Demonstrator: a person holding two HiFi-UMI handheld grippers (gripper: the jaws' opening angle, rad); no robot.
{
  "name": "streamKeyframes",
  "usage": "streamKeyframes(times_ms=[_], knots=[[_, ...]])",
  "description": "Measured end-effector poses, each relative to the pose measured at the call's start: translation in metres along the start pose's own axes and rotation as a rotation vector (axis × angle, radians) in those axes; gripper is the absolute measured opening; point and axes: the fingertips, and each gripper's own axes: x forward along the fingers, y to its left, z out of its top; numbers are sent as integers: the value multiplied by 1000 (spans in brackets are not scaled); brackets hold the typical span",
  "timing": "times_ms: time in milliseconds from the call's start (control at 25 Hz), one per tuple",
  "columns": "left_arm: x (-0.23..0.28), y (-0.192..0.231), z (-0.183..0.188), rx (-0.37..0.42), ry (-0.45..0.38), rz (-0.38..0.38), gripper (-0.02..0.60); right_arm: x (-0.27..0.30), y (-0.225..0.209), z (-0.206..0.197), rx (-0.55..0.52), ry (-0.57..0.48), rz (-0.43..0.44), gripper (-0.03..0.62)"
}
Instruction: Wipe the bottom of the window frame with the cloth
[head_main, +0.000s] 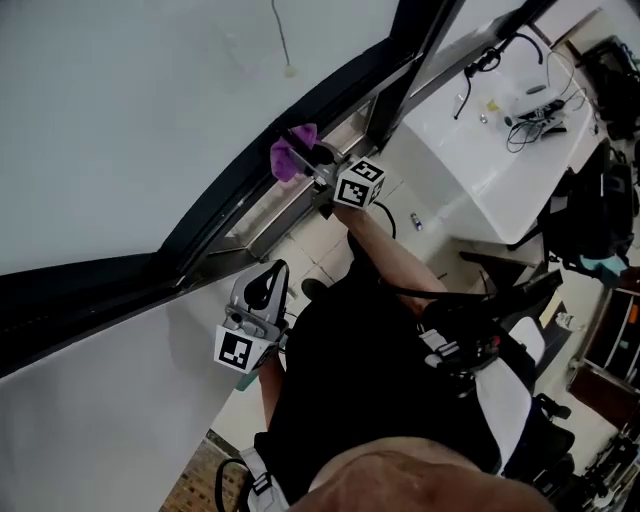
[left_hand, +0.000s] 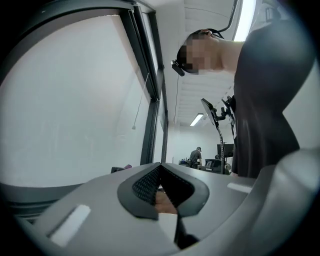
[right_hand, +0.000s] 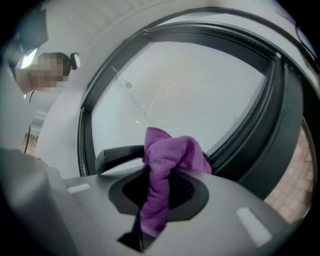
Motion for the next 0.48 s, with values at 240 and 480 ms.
streamKeyframes(times_ms=[240,480], knots=[[7,3,-4,-20,18,3,2,-21,36,-8,-87,2,202,64],[21,11,-10,-32,35,3,2,-110,52,23,-180,74,242,66]])
